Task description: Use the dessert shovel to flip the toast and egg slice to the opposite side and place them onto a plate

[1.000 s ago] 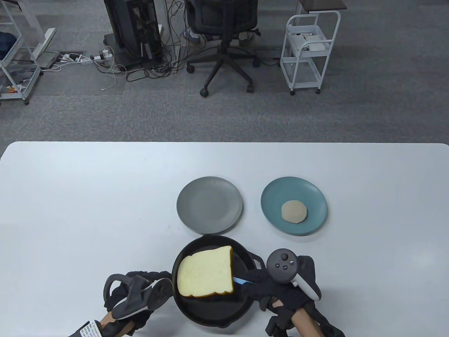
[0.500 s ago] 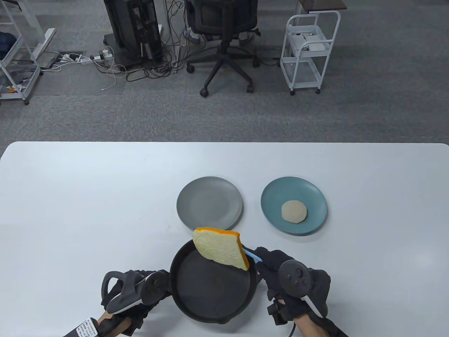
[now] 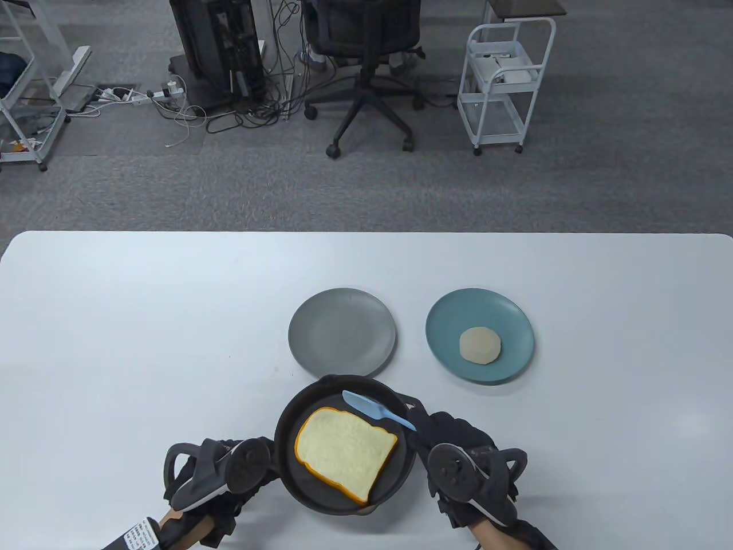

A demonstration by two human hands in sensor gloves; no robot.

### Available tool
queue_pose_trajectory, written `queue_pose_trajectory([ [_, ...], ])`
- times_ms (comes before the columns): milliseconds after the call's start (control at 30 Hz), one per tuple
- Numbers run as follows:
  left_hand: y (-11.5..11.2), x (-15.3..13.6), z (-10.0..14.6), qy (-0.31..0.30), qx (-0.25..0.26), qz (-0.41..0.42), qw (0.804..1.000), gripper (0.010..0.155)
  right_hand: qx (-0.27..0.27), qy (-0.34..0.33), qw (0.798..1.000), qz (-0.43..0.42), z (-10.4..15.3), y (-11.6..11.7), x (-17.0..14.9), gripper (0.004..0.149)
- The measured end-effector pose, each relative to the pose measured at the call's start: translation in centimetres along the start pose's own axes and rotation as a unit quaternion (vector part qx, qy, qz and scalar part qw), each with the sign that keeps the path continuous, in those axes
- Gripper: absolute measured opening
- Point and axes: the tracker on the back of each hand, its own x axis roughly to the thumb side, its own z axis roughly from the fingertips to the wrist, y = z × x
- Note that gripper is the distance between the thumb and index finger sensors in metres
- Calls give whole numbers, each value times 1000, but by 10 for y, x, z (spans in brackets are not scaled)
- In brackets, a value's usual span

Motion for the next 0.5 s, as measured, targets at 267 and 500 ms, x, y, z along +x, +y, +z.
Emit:
queue_pose_trajectory([
  [267, 1, -1, 1, 14, 20, 1, 1000, 47, 11, 13, 1000, -21, -2, -4, -4, 47],
  [500, 4, -5, 2, 34, 36, -3, 999, 47, -10, 60, 997, -51, -5, -24, -17, 46],
])
